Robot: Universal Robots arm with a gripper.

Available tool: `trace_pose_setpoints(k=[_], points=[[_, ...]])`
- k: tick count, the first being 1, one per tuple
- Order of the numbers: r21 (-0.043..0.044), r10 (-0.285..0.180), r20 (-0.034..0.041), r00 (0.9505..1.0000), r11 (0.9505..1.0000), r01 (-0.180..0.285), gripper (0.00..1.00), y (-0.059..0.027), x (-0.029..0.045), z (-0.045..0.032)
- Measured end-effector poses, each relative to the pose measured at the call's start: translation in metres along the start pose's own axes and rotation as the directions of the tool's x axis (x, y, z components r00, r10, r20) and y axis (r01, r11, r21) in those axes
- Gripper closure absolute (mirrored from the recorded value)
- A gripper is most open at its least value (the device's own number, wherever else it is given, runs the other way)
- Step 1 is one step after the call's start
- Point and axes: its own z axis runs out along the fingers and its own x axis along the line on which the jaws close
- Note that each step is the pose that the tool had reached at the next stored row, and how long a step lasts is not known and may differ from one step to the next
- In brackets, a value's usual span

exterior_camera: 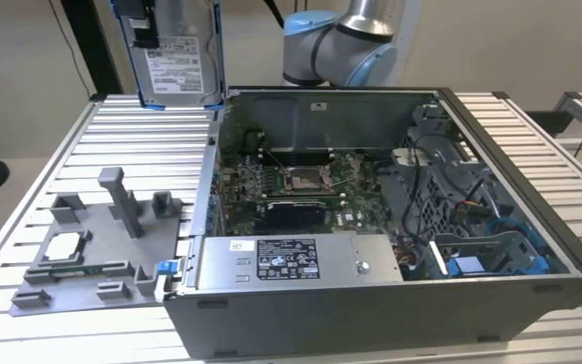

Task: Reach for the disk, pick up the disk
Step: 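Pick up the disk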

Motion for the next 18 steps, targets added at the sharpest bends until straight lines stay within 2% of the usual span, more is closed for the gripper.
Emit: trace_pose_setpoints(k=[18], points=[[-0.0069,0.0,0.0,1.0,1.0,0.0,1.0,-0.0517,0.0009,-0.0025]])
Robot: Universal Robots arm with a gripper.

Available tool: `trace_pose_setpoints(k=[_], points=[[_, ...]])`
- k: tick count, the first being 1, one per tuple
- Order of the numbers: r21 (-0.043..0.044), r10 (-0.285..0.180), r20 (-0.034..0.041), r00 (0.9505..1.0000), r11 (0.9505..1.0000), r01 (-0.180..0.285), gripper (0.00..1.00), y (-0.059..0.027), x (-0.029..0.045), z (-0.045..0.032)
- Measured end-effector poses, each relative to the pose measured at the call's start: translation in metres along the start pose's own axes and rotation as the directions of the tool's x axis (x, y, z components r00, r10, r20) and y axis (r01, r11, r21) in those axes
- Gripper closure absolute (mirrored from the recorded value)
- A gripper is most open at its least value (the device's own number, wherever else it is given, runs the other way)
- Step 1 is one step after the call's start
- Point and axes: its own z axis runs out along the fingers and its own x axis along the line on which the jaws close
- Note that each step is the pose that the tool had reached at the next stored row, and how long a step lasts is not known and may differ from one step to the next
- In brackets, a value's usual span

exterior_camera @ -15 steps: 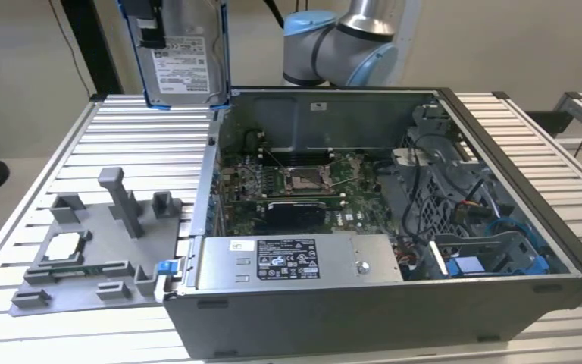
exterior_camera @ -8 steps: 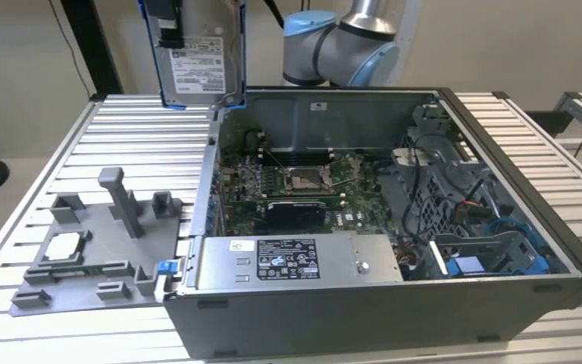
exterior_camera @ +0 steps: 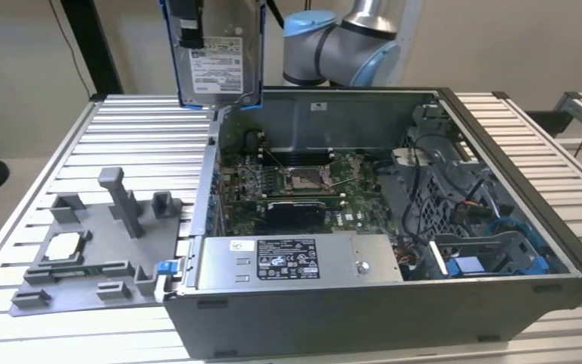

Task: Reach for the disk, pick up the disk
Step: 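Pick up the disk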

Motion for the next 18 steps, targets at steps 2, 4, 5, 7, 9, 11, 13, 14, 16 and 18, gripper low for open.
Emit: trace_pose_setpoints(k=[2,4,5,7,9,11,13,14,16,18], points=[[0.0,0.0,0.0,1.0,1.0,0.0,1.0,-0.0051,0.0001,-0.0003],[0.0,0.0,0.0,1.0,1.0,0.0,1.0,-0.0102,0.0002,-0.0006],[0.0,0.0,0.0001,1.0,1.0,0.0,1.0,-0.0128,0.0003,-0.0007],[0.0,0.0,0.0,1.0,1.0,0.0,1.0,-0.018,0.0004,-0.001],[0.0,0.0,0.0,1.0,1.0,0.0,1.0,-0.0225,0.0006,-0.0012],[0.0,0.0,0.0,1.0,1.0,0.0,1.0,-0.0268,0.0007,-0.0015],[0.0,0.0,0.0,1.0,1.0,0.0,1.0,-0.031,0.001,-0.0017],[0.0,0.0,0.0,1.0,1.0,0.0,1.0,-0.0331,0.0012,-0.0018],[0.0,0.0,-0.0003,1.0,1.0,0.0,1.0,-0.037,0.0017,-0.002],[-0.0001,0.0,-0.0007,1.0,1.0,0.0,1.0,-0.0409,0.0023,-0.0022]])
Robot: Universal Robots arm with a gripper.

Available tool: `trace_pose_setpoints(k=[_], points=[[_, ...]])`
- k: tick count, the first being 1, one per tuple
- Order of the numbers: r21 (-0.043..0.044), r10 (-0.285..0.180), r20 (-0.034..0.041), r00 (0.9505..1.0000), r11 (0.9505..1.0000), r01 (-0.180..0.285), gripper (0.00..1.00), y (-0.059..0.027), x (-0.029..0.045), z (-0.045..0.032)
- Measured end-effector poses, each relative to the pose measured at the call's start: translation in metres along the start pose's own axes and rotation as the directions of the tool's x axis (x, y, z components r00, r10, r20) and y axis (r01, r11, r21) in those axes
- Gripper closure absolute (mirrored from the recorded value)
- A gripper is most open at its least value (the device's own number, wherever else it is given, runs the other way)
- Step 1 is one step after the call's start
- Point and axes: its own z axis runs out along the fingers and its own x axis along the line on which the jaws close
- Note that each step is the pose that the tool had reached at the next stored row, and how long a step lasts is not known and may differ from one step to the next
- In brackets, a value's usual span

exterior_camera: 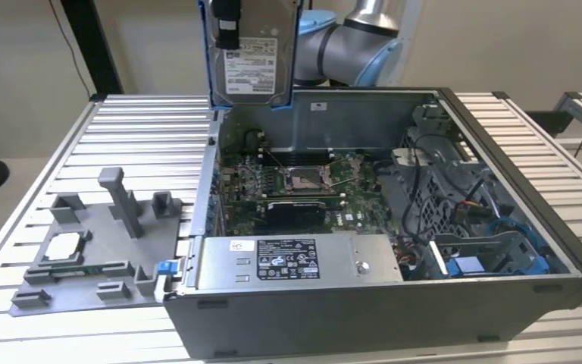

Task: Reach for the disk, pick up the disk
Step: 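Pick up the disk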

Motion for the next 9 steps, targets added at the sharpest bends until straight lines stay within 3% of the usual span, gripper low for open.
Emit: trace_pose_setpoints(k=[9], points=[[0.0001,0.001,-0.003,1.0,1.0,-0.001,1.0,-0.0183,0.0024,-0.0006]])
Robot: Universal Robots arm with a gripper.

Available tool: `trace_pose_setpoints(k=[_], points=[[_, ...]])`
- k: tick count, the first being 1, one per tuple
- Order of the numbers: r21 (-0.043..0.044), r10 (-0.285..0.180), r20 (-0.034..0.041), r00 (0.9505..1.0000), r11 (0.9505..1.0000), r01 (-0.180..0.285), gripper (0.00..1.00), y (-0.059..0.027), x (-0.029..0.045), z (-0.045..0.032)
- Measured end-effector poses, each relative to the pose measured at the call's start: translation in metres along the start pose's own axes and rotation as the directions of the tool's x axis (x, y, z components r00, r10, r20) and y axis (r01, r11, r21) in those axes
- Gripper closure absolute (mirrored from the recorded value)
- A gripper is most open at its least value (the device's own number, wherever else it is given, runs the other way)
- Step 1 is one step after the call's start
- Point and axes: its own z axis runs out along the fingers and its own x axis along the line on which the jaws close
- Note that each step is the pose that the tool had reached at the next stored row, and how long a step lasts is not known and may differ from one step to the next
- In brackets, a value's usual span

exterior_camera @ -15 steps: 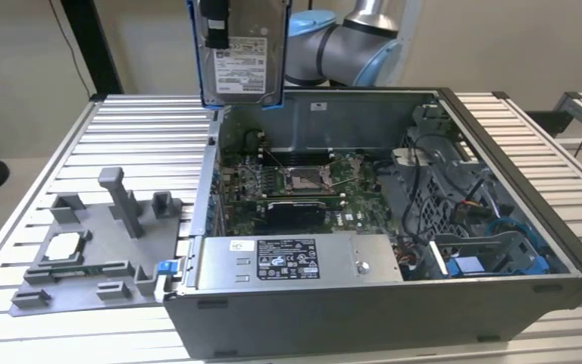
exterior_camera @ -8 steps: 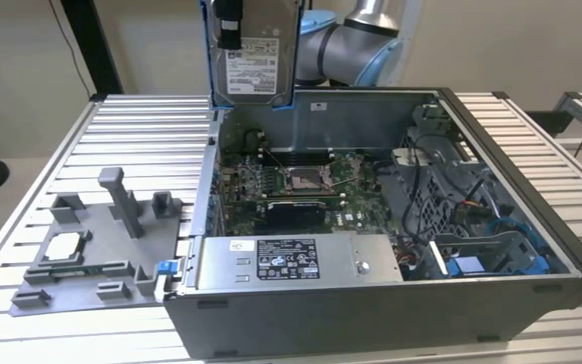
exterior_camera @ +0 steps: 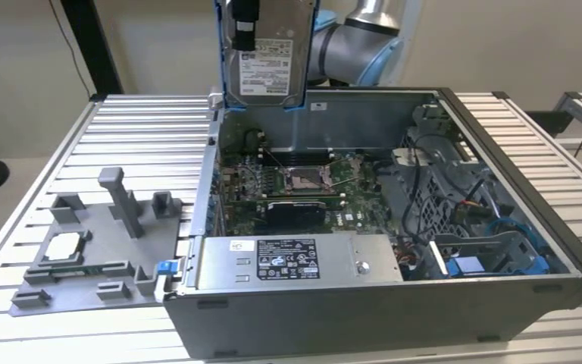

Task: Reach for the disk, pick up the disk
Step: 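Pick up the disk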

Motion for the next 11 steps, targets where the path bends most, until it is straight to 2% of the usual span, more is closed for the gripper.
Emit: trace_pose_setpoints(k=[11], points=[[-0.0002,0.0,-0.0001,1.0,1.0,0.0,1.0,-0.0337,0.0006,-0.0019]])
